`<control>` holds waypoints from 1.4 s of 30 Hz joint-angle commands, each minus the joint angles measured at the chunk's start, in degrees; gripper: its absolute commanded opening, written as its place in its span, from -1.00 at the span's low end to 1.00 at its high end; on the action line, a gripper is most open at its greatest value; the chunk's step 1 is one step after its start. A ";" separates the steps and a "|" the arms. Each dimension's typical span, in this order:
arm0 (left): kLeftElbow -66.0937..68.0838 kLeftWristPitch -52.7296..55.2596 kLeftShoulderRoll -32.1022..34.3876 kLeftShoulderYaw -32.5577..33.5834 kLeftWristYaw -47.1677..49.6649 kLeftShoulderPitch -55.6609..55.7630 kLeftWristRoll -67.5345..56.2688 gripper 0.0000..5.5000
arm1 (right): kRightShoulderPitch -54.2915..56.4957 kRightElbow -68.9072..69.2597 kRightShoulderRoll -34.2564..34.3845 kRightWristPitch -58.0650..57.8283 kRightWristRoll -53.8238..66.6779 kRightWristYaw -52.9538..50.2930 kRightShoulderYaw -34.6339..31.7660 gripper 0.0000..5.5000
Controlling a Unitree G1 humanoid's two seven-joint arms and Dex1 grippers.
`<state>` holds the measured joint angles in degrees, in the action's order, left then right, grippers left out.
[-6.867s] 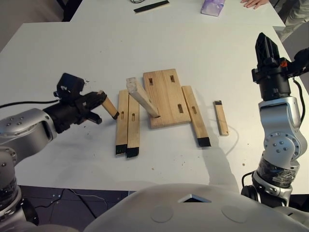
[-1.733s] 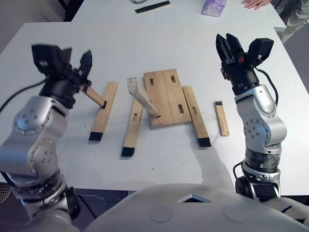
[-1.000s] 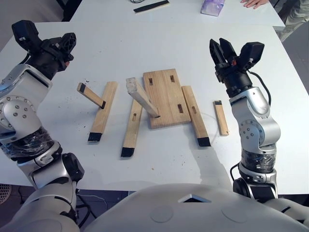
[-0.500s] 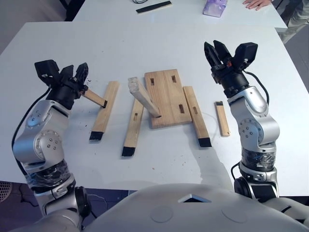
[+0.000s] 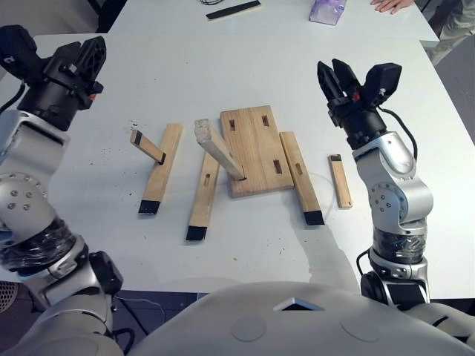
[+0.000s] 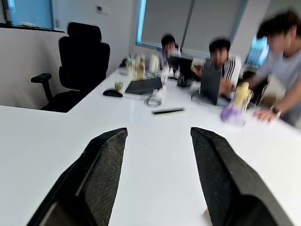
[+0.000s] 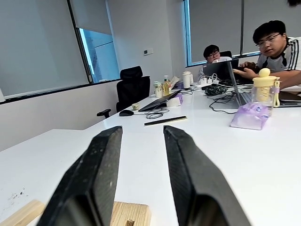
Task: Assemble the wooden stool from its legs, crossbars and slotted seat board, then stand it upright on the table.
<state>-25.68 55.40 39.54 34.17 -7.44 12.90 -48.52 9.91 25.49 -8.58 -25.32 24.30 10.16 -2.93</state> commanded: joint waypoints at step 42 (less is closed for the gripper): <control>4.46 -10.20 -8.76 -20.97 -9.05 -33.96 26.62 -0.03 | -3.42 2.68 -0.49 0.38 -2.24 -1.02 -0.48 -0.42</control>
<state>-24.08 44.16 32.57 14.34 -16.36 -19.04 -22.42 5.58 28.55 -8.55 -24.59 22.34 8.73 -3.62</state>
